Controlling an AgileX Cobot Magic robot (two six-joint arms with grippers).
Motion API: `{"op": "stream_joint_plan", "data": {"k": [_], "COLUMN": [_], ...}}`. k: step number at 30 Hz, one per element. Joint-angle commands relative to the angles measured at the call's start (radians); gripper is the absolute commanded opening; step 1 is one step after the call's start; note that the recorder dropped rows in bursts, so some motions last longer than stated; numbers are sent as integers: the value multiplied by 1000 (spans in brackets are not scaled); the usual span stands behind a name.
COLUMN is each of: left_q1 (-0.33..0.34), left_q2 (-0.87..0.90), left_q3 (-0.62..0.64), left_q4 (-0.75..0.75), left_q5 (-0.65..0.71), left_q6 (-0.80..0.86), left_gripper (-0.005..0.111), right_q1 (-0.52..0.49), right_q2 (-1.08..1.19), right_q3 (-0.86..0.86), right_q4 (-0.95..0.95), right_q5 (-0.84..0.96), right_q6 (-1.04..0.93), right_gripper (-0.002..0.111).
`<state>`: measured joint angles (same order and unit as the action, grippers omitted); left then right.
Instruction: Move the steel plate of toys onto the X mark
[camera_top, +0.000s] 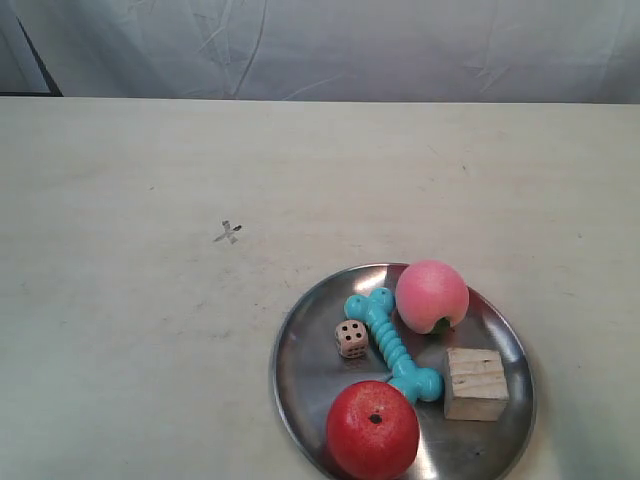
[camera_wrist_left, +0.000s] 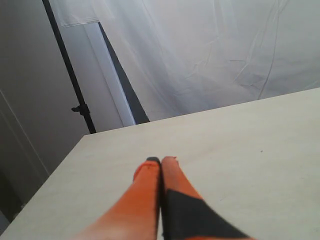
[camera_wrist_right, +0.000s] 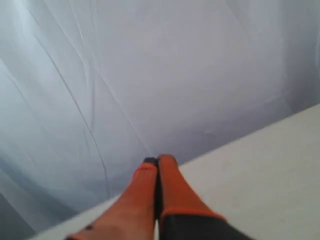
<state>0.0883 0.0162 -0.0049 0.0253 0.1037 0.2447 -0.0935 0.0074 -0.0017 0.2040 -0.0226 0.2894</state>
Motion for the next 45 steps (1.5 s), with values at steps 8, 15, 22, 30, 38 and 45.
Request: {"op": "stream_joint_plan", "data": {"k": [8, 15, 22, 30, 38, 45], "left_q1": [1, 1, 1, 1, -83, -350], "left_q2": [-5, -5, -5, 12, 364, 891], "left_q3": [5, 5, 5, -94, -324, -565], "left_q4": [-6, -25, -25, 243, 234, 119], "left_q5": [-292, -539, -640, -476, -87, 103], "left_q6": [-33, -284, -494, -966, -976, -893], "left_gripper": [0, 0, 0, 0, 0, 0], "right_q1": [-6, -4, -4, -4, -4, 73], "right_q2": [-7, -7, -7, -7, 140, 526], "right_q3": [2, 2, 2, -47, -292, -503], "right_q4": [319, 352, 352, 265, -124, -210], "right_q5": [-208, -199, -115, 6, 315, 618], "right_q6": [0, 2, 226, 232, 91, -54], "right_gripper": [-1, -1, -1, -1, -1, -1]}}
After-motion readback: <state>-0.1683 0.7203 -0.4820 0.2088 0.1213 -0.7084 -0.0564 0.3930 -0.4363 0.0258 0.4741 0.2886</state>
